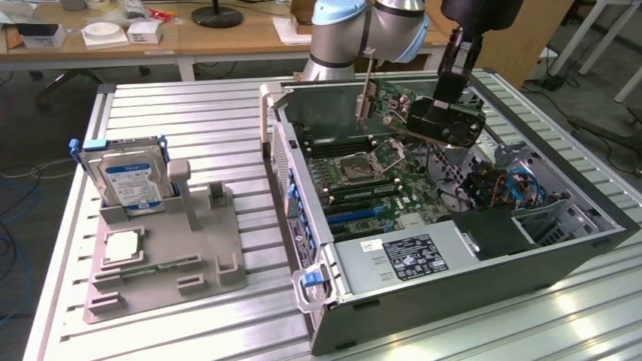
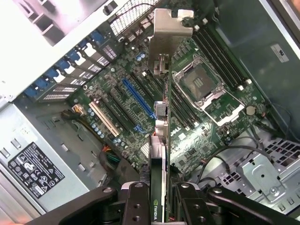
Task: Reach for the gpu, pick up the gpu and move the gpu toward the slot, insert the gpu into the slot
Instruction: 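Insert the gpu into the slot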
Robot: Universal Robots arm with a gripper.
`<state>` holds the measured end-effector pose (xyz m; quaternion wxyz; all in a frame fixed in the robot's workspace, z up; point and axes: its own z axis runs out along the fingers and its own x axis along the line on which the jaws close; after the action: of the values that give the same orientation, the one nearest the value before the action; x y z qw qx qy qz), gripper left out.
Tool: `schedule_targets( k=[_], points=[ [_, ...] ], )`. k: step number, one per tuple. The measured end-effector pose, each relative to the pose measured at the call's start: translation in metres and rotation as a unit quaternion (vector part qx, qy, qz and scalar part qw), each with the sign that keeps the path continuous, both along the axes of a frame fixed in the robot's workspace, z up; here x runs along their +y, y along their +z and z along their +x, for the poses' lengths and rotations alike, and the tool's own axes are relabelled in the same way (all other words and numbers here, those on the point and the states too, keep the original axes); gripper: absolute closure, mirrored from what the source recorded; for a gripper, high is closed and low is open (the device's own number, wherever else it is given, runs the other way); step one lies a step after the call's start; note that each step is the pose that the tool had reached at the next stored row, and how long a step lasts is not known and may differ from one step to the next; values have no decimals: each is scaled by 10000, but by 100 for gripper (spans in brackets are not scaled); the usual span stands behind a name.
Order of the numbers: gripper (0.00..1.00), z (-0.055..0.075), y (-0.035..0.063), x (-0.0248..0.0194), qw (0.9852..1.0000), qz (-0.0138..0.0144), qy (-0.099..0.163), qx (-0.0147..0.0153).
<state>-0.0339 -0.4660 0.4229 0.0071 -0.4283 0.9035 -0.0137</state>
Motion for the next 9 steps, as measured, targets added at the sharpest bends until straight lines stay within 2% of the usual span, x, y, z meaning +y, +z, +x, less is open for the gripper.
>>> schedule_targets(
  k=[9],
  points=[
    [74, 0, -2, -6, 9989, 0, 459, 0]
  ],
)
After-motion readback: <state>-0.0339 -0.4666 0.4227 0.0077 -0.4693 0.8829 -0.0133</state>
